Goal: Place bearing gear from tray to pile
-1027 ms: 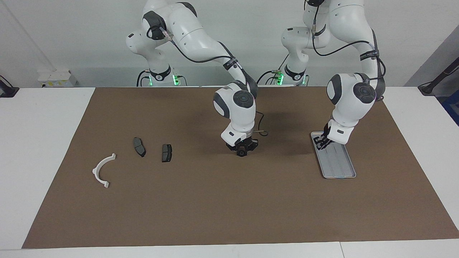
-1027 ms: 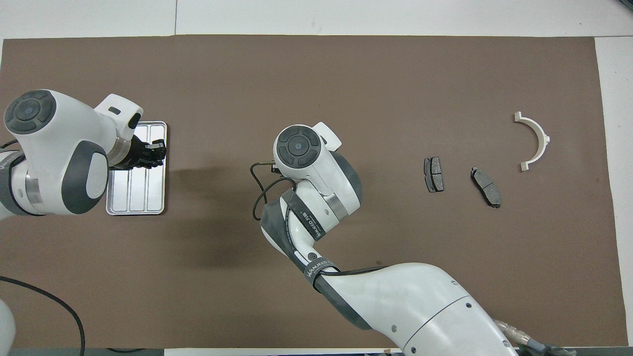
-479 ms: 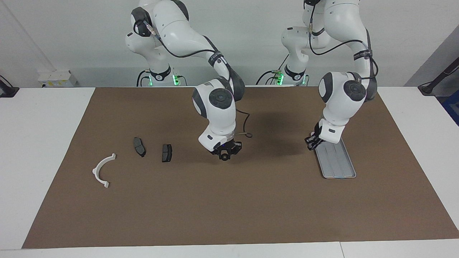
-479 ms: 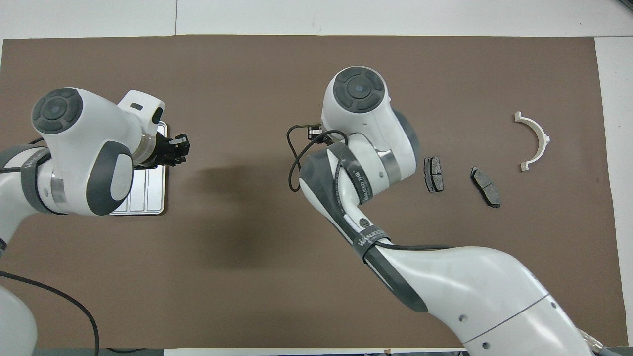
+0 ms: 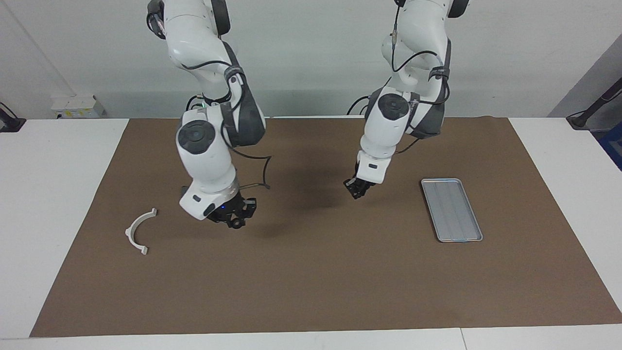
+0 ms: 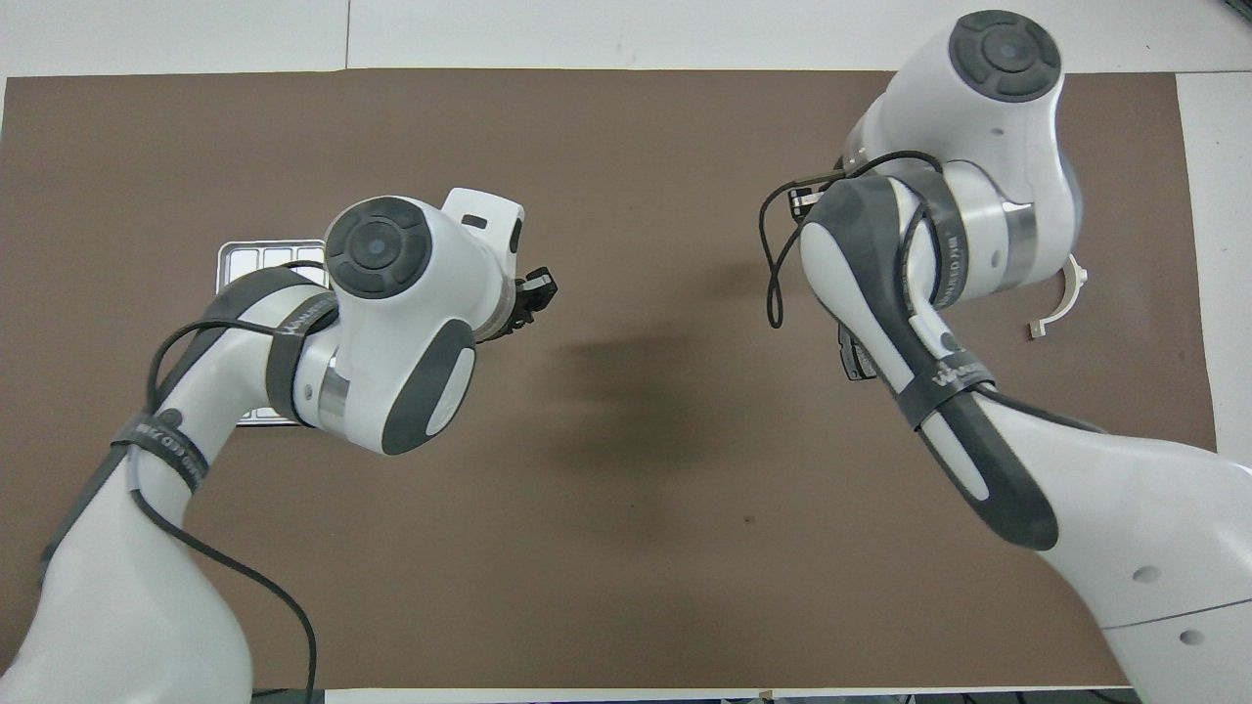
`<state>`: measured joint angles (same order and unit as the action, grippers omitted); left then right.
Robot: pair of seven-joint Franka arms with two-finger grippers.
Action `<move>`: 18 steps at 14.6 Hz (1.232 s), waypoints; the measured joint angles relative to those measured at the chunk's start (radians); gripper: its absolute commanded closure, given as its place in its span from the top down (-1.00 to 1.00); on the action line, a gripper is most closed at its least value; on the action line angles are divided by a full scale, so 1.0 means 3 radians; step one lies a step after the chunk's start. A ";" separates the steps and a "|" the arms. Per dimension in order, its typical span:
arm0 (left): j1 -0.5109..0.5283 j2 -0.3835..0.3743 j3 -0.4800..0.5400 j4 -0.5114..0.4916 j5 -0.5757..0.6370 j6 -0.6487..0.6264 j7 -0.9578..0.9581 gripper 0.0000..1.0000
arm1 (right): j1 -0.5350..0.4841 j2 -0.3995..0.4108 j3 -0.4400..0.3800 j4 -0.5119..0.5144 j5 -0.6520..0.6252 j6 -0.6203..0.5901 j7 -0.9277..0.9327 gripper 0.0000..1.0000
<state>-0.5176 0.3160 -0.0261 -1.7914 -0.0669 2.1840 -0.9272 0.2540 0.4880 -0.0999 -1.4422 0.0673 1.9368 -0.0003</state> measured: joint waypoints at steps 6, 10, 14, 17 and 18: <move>-0.0159 0.0565 0.0040 0.0382 0.0051 0.0049 -0.0098 -1.00 | -0.0670 -0.0129 -0.0001 -0.0521 0.0000 0.0251 -0.0899 -1.00; -0.0181 0.0573 0.0051 0.0371 0.0071 0.0055 -0.0102 -1.00 | -0.0712 -0.0247 0.0004 -0.0979 0.0000 0.0633 -0.0957 -1.00; -0.0198 0.0591 0.0051 0.0297 0.0074 0.0080 -0.0105 -1.00 | -0.0712 -0.0302 0.0012 -0.1254 0.0000 0.0834 -0.0978 -1.00; -0.0221 0.0604 0.0052 0.0280 0.0077 0.0099 -0.0116 -0.91 | -0.0760 -0.0312 0.0006 -0.1338 0.0000 0.0968 -0.1115 -1.00; -0.0223 0.0606 0.0052 0.0269 0.0077 0.0128 -0.0124 -0.91 | -0.0777 -0.0313 0.0006 -0.1356 0.0000 0.0996 -0.1146 -1.00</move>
<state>-0.5845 0.4977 -0.0104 -1.7106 -0.0438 2.2225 -0.9644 0.0208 0.3942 -0.0982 -1.8489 0.0674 2.2355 -0.3441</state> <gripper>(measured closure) 0.762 0.652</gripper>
